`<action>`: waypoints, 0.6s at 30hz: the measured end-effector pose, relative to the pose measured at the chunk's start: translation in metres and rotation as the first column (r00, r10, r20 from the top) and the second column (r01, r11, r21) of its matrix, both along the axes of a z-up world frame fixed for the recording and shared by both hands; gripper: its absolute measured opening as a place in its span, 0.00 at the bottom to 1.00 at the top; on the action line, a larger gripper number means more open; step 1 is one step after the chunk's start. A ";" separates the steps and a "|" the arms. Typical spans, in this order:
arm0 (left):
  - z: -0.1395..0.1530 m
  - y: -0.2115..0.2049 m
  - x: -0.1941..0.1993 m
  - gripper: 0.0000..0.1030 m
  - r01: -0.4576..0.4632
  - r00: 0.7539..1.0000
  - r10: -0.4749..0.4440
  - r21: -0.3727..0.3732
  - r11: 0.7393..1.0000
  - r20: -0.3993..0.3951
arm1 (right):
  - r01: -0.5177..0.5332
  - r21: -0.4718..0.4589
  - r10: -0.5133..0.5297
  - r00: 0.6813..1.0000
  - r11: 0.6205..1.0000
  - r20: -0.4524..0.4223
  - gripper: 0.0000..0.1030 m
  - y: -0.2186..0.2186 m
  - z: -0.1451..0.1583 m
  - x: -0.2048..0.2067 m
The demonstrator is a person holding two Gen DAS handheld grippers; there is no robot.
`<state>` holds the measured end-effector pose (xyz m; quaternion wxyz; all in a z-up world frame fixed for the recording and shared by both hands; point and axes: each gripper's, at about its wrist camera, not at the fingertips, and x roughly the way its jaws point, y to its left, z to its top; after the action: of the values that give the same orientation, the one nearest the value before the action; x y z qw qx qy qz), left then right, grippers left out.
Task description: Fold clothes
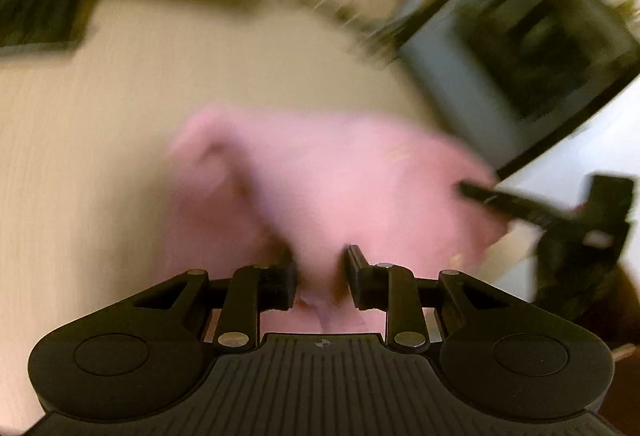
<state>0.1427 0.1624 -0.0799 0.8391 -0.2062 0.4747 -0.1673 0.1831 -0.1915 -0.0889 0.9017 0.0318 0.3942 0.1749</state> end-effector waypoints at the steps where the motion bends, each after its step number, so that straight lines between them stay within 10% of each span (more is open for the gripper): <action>1: -0.007 0.001 -0.003 0.34 -0.014 1.000 0.014 0.007 1.000 0.002 | -0.002 0.006 0.002 1.000 1.000 0.002 0.23 -0.001 0.001 -0.001; 5: 0.004 0.007 -0.008 0.43 -0.055 0.998 0.052 0.068 0.996 0.042 | -0.012 0.027 0.011 0.999 1.000 0.038 0.55 -0.015 0.020 -0.005; 11: 0.025 0.024 -0.017 0.68 -0.095 0.993 0.093 0.029 0.995 0.072 | -0.016 0.043 0.013 0.998 0.999 0.063 0.73 -0.024 0.030 -0.007; 18: 0.004 -0.012 -0.011 0.71 -0.019 1.000 0.020 -0.054 0.998 0.004 | -0.096 -0.010 0.096 0.995 0.995 0.028 0.73 0.003 0.009 -0.008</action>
<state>0.1314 0.1506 -0.0758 0.8360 -0.2331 0.4659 -0.1724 0.1749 -0.1887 -0.0801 0.8978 0.0065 0.3832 0.2167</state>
